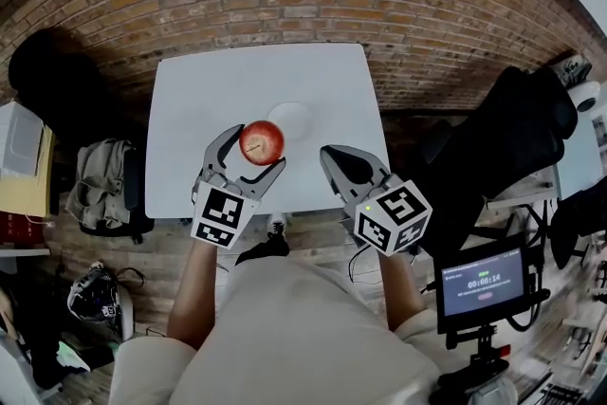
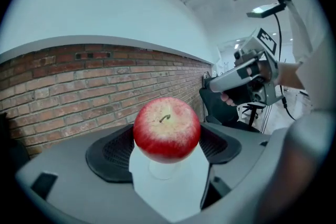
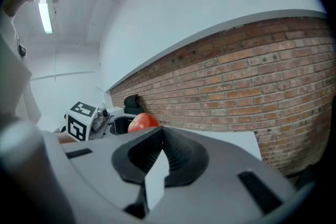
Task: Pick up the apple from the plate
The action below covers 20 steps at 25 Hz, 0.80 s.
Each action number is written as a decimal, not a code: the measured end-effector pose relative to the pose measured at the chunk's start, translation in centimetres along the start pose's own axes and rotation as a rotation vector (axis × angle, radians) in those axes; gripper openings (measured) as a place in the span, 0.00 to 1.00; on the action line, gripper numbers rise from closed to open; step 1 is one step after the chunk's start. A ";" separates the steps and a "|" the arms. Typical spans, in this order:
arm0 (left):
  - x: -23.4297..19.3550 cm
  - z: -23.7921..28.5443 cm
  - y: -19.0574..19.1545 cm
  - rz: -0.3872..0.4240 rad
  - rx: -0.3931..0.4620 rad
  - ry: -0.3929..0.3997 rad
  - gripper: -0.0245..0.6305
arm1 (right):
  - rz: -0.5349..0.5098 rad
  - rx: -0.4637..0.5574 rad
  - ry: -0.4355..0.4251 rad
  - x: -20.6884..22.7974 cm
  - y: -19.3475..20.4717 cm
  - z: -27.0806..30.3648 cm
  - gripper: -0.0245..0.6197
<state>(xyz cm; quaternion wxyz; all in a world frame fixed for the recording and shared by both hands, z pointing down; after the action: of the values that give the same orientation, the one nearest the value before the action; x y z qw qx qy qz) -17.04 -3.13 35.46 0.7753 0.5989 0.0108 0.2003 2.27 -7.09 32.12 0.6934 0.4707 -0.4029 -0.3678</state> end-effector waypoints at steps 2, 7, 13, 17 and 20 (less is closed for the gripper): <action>-0.3 -0.9 -0.6 0.003 0.027 -0.017 0.63 | -0.015 0.009 0.000 -0.3 -0.4 0.0 0.04; -0.7 -2.4 -1.7 0.004 0.071 -0.040 0.63 | -0.043 0.023 0.011 -0.8 -1.0 0.1 0.04; -0.6 -5.0 -2.9 -0.020 0.134 -0.058 0.63 | -0.068 0.055 0.022 -2.3 -1.8 -0.6 0.04; -1.1 -5.9 -3.3 -0.046 0.170 -0.074 0.64 | -0.080 0.075 0.036 -2.4 -2.2 -0.6 0.04; -0.9 -6.9 -3.4 -0.072 0.182 -0.081 0.63 | -0.086 0.075 0.032 -2.9 -2.2 -0.9 0.04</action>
<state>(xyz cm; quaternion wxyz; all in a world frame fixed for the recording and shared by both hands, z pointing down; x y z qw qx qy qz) -18.63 2.26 30.12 0.7241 0.6737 0.0191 0.1464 1.62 -4.83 29.20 0.6652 0.5193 -0.3845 -0.3742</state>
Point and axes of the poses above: the fingertips, and each gripper's own axes: z forward along the fingers, x to its right, y out of its underside, the point moved 8 cm from there along -z, backward along the fingers, and after that the axes turned 5 degrees about -y, right-handed, at the moved point
